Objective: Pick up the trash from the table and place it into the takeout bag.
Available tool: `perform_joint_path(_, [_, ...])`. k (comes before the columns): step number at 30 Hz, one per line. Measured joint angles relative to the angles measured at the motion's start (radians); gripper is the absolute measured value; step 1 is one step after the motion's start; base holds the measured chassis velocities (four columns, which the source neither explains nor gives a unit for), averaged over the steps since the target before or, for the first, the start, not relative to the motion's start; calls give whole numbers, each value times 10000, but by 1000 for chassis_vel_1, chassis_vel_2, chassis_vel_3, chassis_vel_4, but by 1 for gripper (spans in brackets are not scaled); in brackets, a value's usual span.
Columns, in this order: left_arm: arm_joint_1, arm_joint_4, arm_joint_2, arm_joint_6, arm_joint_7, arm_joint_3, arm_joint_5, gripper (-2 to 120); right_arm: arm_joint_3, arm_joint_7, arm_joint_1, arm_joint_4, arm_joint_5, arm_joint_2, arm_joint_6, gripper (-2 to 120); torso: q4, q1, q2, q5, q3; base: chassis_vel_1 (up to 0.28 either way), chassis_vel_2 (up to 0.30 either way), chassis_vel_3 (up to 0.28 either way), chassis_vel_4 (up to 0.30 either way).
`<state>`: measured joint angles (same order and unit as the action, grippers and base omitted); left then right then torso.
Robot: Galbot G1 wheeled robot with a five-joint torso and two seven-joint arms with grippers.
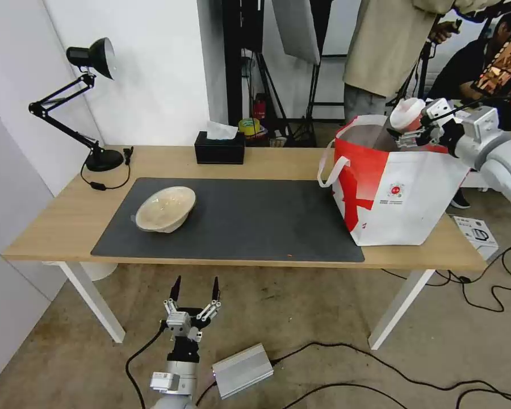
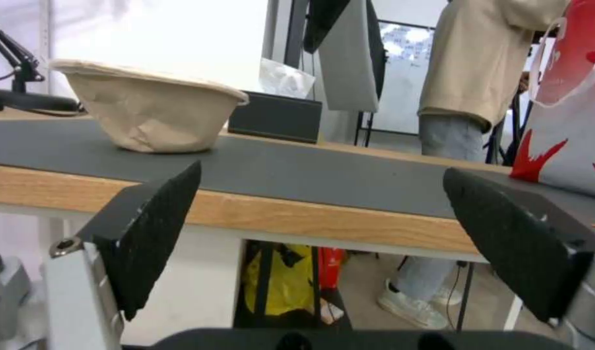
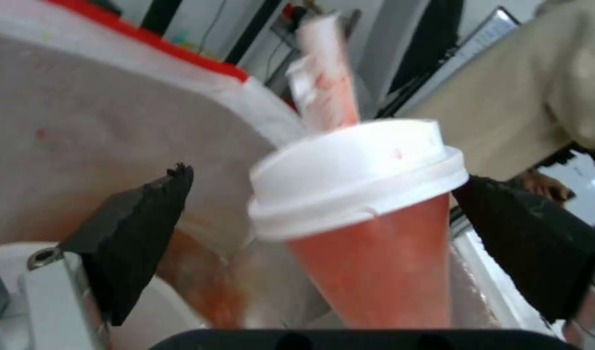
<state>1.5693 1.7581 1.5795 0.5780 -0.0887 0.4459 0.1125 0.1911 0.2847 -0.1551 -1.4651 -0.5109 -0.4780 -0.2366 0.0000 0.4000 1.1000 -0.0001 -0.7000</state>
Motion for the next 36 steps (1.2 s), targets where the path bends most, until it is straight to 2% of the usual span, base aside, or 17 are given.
perform_joint_path(18, [-5,27,-62,28,1,-44,56,100,553,1555,659,24,1611,250,687,100,-1,0,0,-6,0,0,0,0,0])
perform_joint_path(28, [-4,6,-63,73,0,-57,70,100,549,2039,723,-26,2327,375,1219,100,-2,0,0,0,1,0,0,0,0])
perform_joint_path(36, [0,3,-50,79,-4,-64,57,100,425,1929,613,-121,2345,477,1241,100,0,0,0,4,1,0,0,0,0])
